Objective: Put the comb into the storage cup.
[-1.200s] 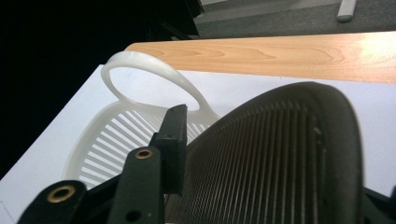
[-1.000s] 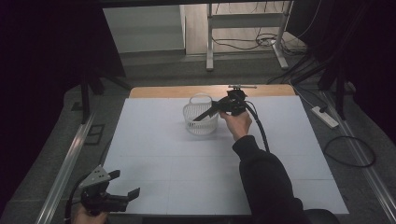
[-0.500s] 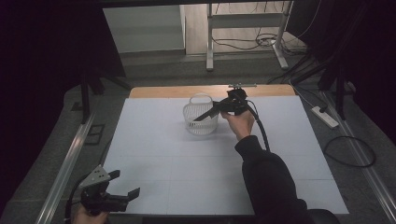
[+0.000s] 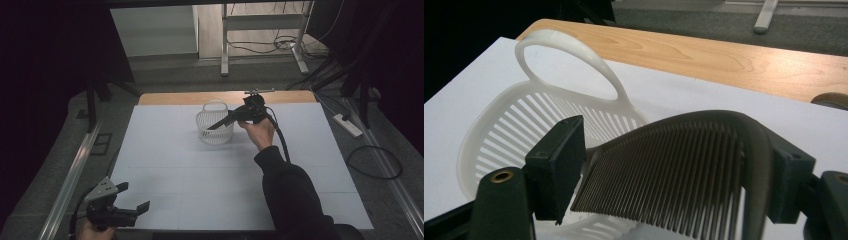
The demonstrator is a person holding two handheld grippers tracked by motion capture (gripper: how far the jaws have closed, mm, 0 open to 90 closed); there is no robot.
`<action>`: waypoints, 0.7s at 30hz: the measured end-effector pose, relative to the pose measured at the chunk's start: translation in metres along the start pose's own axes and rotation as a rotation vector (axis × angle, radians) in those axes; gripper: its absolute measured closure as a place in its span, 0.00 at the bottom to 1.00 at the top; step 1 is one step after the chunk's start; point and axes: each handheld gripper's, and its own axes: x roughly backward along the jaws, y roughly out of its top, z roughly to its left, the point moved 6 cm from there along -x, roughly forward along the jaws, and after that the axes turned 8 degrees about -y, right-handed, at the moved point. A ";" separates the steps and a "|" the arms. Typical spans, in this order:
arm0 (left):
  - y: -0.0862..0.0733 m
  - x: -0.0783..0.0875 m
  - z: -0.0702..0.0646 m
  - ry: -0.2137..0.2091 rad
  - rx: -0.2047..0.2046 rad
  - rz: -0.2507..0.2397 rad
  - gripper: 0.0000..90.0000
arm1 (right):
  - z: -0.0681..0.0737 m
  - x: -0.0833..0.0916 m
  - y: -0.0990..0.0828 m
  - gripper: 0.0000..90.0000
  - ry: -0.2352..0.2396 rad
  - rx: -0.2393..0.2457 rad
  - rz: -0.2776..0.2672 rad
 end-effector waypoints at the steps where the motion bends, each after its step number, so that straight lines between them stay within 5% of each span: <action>1: 0.000 0.000 0.000 0.000 0.000 0.000 0.00 | 0.000 0.001 0.000 0.25 0.003 -0.001 0.002; 21: 0.000 0.000 0.000 -0.002 0.002 0.002 0.00 | 0.005 0.016 -0.009 0.05 0.068 0.064 0.047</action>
